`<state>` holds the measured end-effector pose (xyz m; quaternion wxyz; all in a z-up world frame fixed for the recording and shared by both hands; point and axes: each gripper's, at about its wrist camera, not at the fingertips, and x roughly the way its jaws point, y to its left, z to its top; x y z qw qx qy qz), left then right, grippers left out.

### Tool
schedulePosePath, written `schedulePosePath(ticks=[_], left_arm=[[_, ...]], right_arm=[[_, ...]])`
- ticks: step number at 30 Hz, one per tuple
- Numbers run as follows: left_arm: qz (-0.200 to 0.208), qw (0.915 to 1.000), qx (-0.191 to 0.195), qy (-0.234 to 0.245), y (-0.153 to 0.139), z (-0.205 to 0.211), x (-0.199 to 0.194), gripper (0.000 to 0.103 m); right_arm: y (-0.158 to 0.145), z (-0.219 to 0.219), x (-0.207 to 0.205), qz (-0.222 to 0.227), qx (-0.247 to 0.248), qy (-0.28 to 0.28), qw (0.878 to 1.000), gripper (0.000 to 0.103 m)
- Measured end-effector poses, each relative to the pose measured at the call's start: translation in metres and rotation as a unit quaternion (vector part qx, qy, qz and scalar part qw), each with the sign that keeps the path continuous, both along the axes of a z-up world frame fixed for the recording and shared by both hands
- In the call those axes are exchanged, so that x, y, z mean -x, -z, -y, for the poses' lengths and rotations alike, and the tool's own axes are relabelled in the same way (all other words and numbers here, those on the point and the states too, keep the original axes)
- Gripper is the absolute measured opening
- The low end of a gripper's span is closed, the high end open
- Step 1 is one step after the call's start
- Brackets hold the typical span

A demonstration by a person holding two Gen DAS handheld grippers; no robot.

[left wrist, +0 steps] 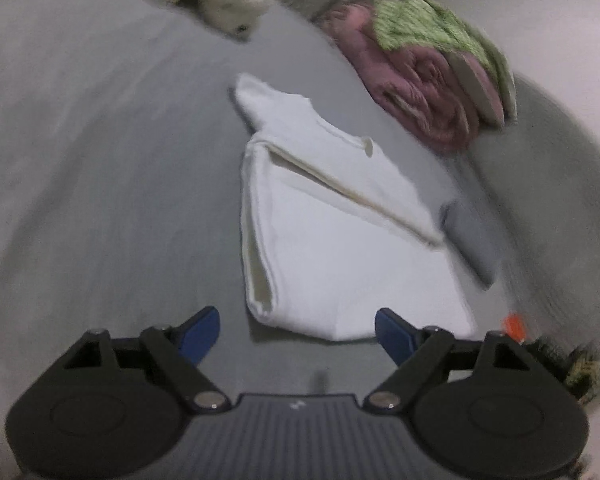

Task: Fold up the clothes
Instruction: 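Roll both grippers and move them to the long side edge of the white shirt, then close both grippers on the shirt's side edge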

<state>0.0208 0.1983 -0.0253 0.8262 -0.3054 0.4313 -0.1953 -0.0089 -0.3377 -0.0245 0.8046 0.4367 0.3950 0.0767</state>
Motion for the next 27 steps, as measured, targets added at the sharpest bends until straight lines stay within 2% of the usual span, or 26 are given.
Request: schedulePosePath(ticks=[3,6,11,20,24,27], left_arm=[[-0.030,0.9971,0.066,-0.023,0.010,-0.011,-0.003,0.082],[-0.042,0.9942,0.092,-0.035,0.018,-0.010,-0.005,0.080],[-0.039,0.9943,0.094,-0.034,0.019,0.003,-0.011,0.079],[-0.037,0.9921,0.111,-0.044,0.024,0.016,-0.030,0.072],[-0.034,0.9922,0.112,-0.044,0.026,0.019,-0.033,0.066],[-0.032,0.9922,0.113,-0.043,0.028,0.020,-0.035,0.059]], right_arm=[[0.005,0.008,0.000,-0.019,-0.051,0.020,0.998,0.073],[0.005,0.008,-0.004,-0.028,-0.062,0.027,0.997,0.073],[0.002,-0.004,-0.015,-0.027,-0.048,0.017,0.998,0.073],[0.006,-0.013,-0.033,-0.020,-0.061,0.007,0.998,0.073],[0.008,-0.014,-0.039,-0.016,-0.068,0.002,0.998,0.073],[0.011,-0.013,-0.042,-0.018,-0.079,-0.001,0.997,0.067]])
